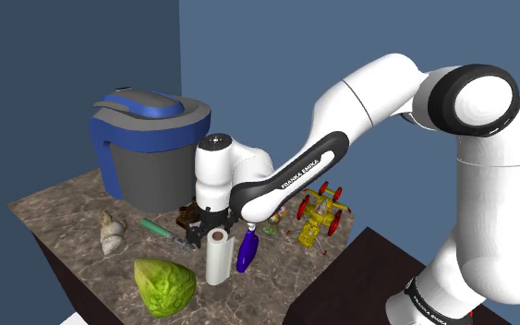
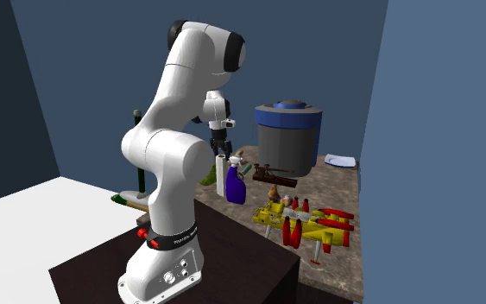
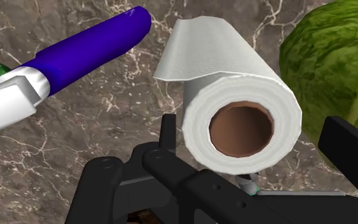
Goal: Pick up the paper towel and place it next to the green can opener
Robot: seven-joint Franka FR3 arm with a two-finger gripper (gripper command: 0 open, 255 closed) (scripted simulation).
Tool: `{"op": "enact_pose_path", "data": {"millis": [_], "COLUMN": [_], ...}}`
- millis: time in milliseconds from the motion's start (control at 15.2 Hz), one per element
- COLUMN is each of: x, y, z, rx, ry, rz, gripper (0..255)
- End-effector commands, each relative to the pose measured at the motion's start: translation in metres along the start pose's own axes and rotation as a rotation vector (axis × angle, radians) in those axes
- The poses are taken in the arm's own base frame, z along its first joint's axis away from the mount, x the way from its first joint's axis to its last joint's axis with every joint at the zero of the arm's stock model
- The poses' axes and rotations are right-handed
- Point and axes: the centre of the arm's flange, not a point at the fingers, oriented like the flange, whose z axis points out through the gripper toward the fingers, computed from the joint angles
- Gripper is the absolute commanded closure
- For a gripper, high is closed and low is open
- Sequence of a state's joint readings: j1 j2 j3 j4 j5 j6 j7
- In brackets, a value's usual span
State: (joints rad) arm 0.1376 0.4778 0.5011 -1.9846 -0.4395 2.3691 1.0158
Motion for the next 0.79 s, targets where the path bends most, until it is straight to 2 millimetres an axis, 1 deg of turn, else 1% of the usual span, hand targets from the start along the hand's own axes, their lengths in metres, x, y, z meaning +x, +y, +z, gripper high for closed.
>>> {"op": "enact_pose_path", "data": {"millis": [0,198,264,726], "x": [0.000,0.000,0.000,0.000], "y": [0.000,0.000,0.000,0.000], "z": [0.000,-0.040,-0.050,-0.050], "rx": [0.000,0.000,0.000,0.000], "ry": [0.000,0.000,0.000,0.000], "rz": [0.000,0.000,0.000,0.000], "gripper": [0,0,0,0]}}
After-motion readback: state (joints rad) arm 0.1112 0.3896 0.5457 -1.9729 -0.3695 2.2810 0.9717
